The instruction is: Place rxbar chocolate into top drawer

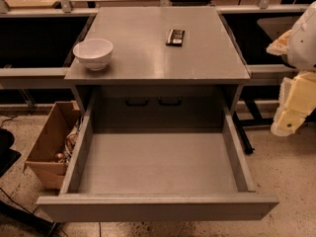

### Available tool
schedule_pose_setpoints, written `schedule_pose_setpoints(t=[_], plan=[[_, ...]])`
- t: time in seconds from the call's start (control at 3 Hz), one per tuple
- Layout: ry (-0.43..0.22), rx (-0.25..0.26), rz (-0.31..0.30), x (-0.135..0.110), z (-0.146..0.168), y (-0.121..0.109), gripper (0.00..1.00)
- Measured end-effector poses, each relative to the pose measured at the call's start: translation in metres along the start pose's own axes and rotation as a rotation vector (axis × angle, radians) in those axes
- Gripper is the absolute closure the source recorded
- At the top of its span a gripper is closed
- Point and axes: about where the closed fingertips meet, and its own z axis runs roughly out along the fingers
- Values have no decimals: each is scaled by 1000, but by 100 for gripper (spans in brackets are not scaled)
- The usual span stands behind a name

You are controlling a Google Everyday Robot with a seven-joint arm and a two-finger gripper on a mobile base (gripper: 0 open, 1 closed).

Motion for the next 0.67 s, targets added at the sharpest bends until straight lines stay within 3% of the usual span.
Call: schedule_pose_setpoints(t=[0.33,0.67], plan=[[0,0,0,0,0,0,0],[-83,23,-16,-13,18,-26,0]])
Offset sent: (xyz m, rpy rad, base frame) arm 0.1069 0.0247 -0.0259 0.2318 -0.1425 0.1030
